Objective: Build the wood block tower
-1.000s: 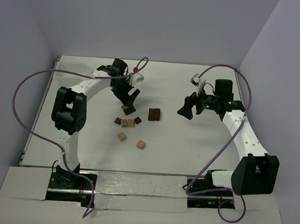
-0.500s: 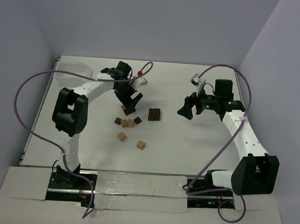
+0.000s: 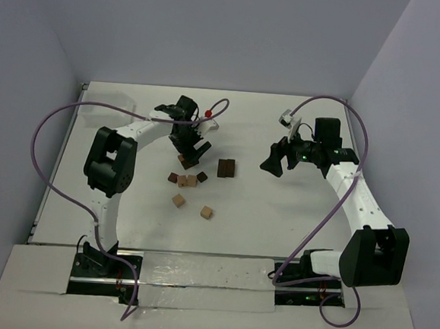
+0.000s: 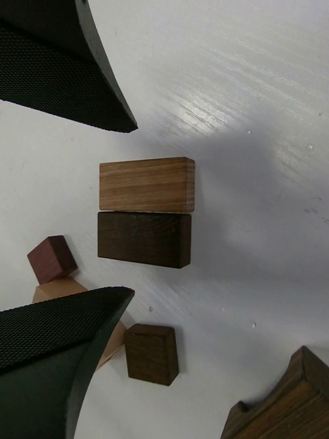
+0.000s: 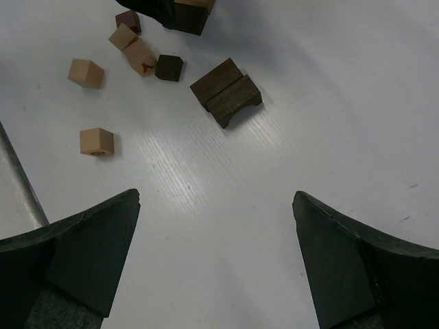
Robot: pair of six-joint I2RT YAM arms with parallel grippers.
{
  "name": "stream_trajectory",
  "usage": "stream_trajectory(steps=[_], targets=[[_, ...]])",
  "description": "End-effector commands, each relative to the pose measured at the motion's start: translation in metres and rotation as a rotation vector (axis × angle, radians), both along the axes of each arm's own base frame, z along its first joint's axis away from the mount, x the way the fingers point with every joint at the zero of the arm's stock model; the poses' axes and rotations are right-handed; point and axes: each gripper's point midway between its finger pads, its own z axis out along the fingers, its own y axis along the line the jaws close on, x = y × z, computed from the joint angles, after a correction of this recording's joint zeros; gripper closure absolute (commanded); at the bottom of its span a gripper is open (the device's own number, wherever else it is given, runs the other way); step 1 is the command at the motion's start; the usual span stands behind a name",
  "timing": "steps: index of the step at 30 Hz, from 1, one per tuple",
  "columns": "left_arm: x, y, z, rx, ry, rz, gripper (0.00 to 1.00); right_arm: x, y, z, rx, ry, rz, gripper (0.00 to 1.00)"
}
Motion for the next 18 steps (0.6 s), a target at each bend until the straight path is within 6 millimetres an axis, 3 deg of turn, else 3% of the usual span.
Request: stream_trajectory(steps=[1,6,18], targets=[[0.009,-0.004,-0.007,0.009,-0.035,-0.021,0.01,0.001,-0.001,0.008,0.004,-0.038,0.008,0.0],[0.006,-0.004,-0.013,0.011,-0.022,-0.037,0.02,0.002,-0.002,0.009,0.0,-0.04,0.007,0.0],[0.006,0.004,-0.032,0.058,-0.015,-0.037,0.18,0.006,-0.002,0.009,0.001,-0.031,0.005,0.0]])
